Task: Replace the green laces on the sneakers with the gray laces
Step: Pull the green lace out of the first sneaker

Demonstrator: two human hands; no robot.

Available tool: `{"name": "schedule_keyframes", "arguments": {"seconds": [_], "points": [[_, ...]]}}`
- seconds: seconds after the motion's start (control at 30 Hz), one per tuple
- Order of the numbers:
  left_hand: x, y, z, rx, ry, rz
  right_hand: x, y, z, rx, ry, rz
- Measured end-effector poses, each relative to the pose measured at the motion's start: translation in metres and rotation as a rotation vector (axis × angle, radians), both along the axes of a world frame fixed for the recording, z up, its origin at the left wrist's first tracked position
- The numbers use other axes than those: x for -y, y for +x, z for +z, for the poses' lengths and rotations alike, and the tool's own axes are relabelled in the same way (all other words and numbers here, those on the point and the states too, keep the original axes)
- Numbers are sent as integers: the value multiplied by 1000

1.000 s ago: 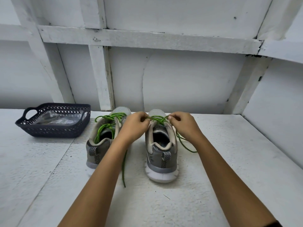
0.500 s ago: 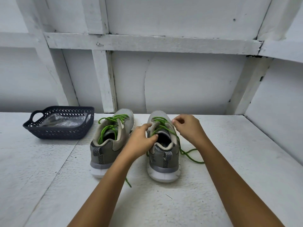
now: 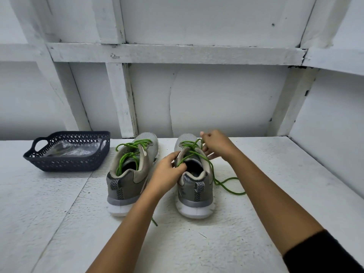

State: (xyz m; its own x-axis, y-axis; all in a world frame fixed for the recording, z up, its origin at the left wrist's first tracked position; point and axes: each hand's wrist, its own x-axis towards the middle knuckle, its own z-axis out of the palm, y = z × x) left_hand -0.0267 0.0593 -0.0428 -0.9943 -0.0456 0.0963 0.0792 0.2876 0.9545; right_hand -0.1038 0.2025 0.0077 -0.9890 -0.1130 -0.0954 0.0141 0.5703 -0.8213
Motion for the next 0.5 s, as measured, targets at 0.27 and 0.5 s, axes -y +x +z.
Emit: {"name": "schedule_keyframes", "arguments": {"seconds": [0.27,0.5], "points": [[1,0,-2,-22,27,-19,-18,-1,9,103,-170,80],[-1,3,-1,-47,60,-28,-20,0,-3,151,-131,49]]}}
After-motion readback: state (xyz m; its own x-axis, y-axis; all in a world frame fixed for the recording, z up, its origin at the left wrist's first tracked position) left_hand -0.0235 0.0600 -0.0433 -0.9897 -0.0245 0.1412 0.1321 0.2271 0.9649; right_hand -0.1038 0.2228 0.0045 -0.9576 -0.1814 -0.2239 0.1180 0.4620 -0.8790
